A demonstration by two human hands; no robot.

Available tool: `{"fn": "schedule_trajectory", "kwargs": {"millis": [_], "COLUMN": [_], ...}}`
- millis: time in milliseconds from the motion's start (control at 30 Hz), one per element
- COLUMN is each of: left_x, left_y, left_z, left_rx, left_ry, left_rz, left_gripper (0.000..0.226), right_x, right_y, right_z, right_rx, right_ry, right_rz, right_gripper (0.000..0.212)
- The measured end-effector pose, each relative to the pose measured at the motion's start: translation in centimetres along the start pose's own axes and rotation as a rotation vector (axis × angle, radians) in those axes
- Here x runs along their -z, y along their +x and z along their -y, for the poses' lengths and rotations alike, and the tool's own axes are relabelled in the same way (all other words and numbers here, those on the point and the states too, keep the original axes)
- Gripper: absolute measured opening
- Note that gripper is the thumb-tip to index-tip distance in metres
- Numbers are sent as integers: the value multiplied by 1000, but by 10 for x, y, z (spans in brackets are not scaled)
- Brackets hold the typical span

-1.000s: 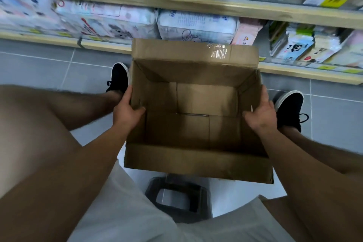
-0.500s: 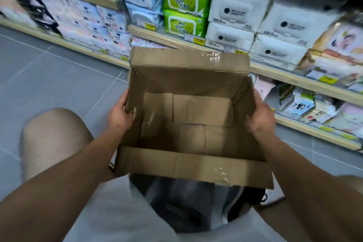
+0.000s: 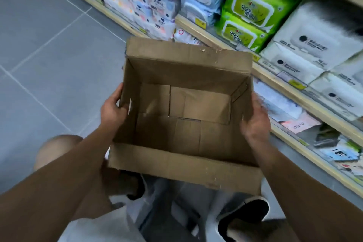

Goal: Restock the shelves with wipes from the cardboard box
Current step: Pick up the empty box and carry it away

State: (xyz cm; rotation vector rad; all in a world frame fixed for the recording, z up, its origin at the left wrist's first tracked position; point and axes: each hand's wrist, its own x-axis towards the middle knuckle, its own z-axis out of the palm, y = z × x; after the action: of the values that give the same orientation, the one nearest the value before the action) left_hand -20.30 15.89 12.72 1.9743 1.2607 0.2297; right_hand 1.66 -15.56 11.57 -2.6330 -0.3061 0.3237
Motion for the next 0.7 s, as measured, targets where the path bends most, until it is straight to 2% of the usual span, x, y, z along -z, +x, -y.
{"fn": "schedule_trajectory", "kwargs": {"millis": [300,500,700], "left_x": [224,389,540], "left_y": [9,17,30], "left_z": [-48,-42,-34], "left_rx": [218,329,404], "left_ry": [-49,-155,-203], "left_rz": [-143,-303,-432], "left_gripper": [62,58,59], "right_x": [83,117,121], "right_y": [14,7,-15], "right_z": [238,440,630], "right_rx": [144,327,511], "right_ry": [-101,-131,-160], "right_rz": [172,260,319], "right_gripper": [92,97,96]}}
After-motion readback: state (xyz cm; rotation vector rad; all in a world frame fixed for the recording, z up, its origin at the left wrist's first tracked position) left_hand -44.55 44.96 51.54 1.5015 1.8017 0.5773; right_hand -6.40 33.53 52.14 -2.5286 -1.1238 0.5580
